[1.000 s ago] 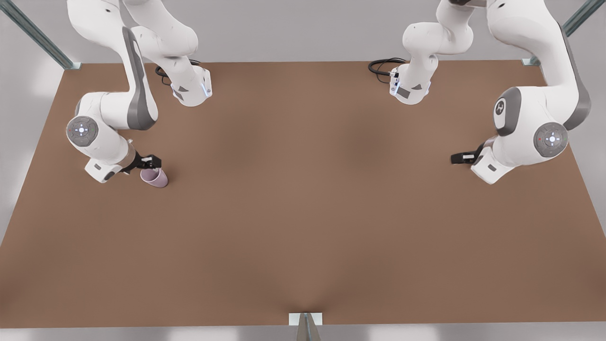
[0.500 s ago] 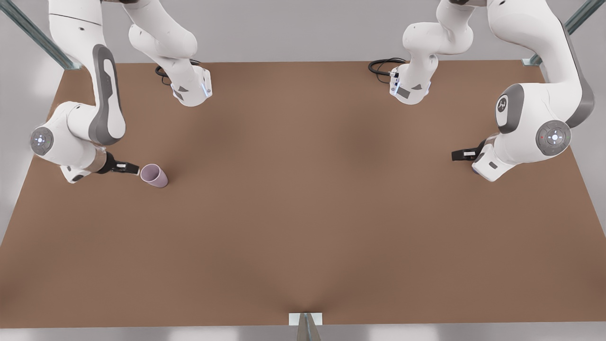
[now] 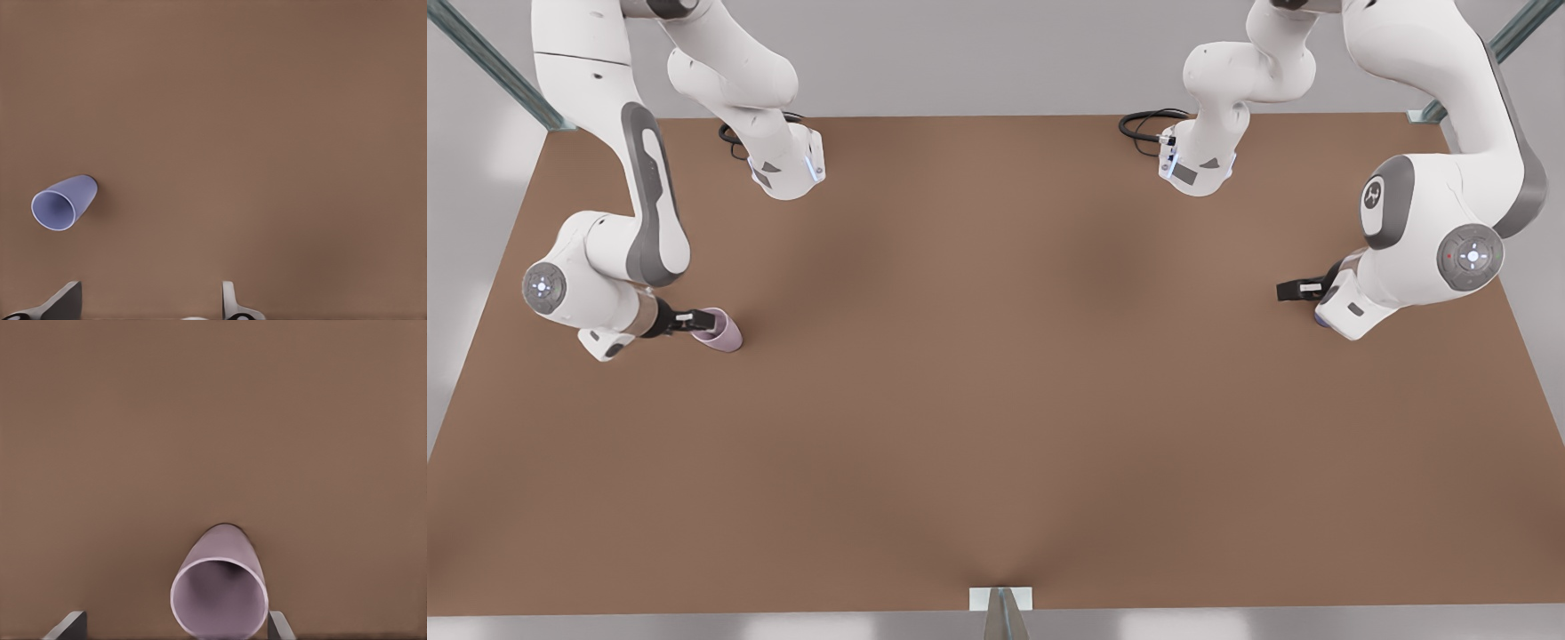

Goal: Stack the cups, with the pink cup at the bottom and the purple cup at the top

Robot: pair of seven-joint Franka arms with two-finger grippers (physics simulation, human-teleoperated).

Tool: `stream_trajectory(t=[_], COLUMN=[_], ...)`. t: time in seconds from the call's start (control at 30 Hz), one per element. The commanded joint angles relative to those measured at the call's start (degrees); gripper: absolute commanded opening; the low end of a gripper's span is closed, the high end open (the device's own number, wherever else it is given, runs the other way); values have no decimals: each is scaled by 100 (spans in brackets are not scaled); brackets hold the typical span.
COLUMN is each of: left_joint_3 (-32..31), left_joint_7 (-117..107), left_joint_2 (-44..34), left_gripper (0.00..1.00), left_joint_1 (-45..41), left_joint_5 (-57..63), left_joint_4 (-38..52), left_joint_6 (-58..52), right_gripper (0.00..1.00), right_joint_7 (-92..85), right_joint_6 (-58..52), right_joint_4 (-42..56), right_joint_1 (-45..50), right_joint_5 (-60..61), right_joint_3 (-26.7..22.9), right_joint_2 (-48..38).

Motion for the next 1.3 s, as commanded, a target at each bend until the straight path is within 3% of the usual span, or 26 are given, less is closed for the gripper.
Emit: stream_trajectory(t=[0.0, 0.23, 0.63, 0.73, 0.9, 1.07, 1.27], left_joint_3=[0, 0, 0, 0, 0, 0, 9], left_joint_7=[0, 0, -9, -9, -9, -9, -9], left_joint_2=[0, 8, 26, 26, 26, 26, 105], left_gripper=[100, 100, 100, 100, 100, 100, 100], left_joint_1=[0, 0, 0, 0, 0, 0, 26], left_joint_5=[1, 1, 1, 1, 1, 1, 9], left_joint_4=[3, 3, -6, -5, -6, -5, -6], left_joint_6=[0, 0, 0, 0, 0, 0, 79], right_gripper=[99, 98, 83, 67, 29, 21, 21], right_joint_7=[-4, 4, -540, -576, -576, -567, -549], right_joint_6=[-29, -73, 358, 604, 709, 736, 780], right_joint_4=[-13, -21, -426, -610, -610, -610, -593], right_joint_1=[0, -18, -501, -519, -519, -475, -448], right_joint_5=[-13, -75, -189, -189, -189, -180, -172], right_joint_3=[0, -9, -53, -53, -53, -53, -44], right_joint_2=[-12, 313, 533, 594, 717, 752, 796])
